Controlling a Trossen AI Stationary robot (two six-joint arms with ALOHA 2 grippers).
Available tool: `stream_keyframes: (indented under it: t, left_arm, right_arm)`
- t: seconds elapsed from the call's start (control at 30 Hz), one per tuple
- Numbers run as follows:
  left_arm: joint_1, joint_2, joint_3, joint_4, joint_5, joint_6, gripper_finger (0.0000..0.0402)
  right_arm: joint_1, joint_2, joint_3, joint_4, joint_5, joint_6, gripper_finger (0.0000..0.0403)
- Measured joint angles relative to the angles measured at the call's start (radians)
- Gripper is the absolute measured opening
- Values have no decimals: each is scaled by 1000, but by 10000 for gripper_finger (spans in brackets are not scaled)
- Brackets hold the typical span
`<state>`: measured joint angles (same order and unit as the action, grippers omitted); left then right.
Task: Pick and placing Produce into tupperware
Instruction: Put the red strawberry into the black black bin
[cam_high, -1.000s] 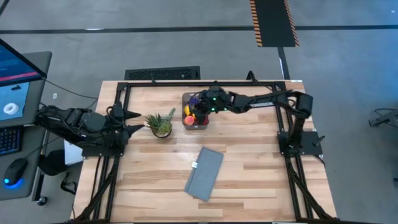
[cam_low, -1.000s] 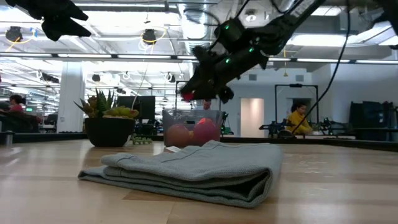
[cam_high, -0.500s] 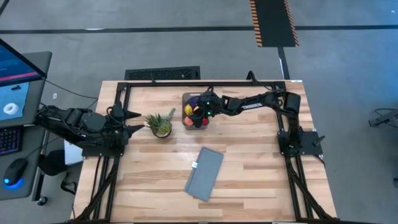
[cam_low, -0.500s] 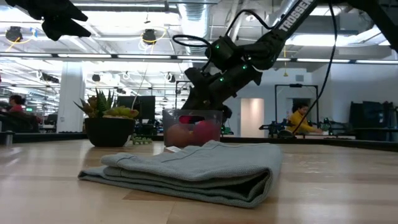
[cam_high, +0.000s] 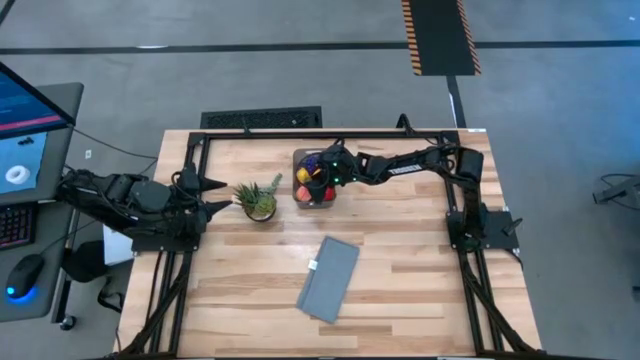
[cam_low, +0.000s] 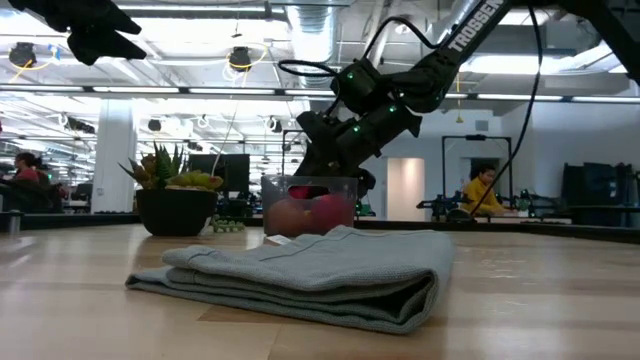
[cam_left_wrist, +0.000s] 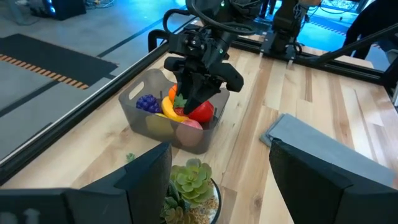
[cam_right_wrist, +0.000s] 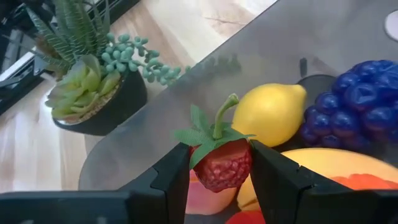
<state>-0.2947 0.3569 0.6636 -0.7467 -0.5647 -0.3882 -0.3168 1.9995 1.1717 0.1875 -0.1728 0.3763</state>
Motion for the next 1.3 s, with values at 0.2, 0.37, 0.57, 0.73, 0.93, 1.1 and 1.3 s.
stream_keyframes:
  t: [0.2,0.37,0.57,0.73,0.93,1.1,1.3]
  left_arm:
    - [0,0,0,0,0,0,259]
    - [0,0,0,0,0,0,259]
    - [0,0,0,0,0,0,259]
    - [0,0,0,0,0,0,259]
    - [0,0,0,0,3,0,259]
    - [0,0,0,0,4,0,259]
    - [0,0,0,0,11,0,259]
  right_arm:
    - [-5,0,0,-6,20,0,176]
    - [-6,0,0,-15,28,-2,178]
    - [-6,0,0,-18,17,-7,180]
    - [-6,0,0,-18,4,-9,193]
    - [-6,0,0,8,-55,-3,211]
    - [-6,0,0,8,-60,16,223]
    - [-6,-8,-1,8,-51,16,233]
